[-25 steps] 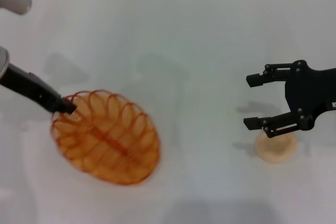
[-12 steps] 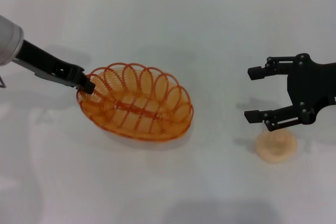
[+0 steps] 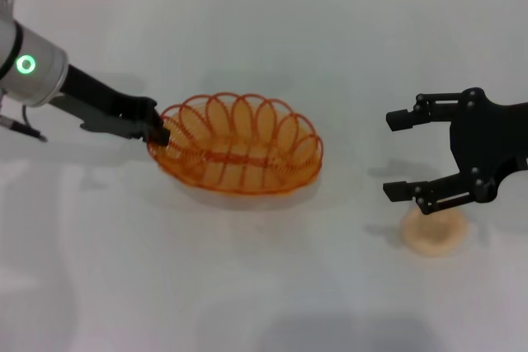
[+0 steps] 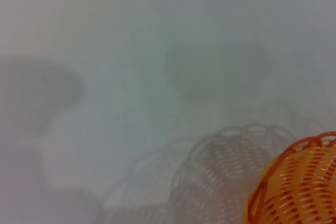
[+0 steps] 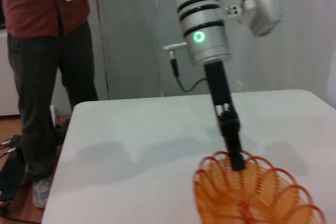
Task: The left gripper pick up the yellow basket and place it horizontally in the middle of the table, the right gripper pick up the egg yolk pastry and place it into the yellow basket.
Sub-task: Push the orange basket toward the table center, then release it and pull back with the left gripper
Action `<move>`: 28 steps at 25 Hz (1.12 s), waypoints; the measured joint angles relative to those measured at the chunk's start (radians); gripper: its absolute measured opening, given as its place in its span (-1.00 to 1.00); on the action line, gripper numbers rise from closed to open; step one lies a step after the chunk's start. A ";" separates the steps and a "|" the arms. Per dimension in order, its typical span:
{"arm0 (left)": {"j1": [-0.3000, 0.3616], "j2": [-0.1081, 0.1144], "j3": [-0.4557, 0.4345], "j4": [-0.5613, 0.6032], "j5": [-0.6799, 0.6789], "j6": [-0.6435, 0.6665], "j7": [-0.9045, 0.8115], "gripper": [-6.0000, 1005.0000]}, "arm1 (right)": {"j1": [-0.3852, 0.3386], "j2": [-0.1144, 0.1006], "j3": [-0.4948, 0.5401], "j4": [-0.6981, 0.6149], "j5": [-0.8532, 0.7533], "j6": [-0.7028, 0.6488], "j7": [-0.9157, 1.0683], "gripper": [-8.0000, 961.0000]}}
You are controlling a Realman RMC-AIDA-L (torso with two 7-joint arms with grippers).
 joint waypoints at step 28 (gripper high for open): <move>-0.106 -0.047 0.051 -0.242 -0.053 -0.281 -0.026 -0.84 | -0.009 0.000 0.006 -0.001 0.023 -0.084 -0.057 0.76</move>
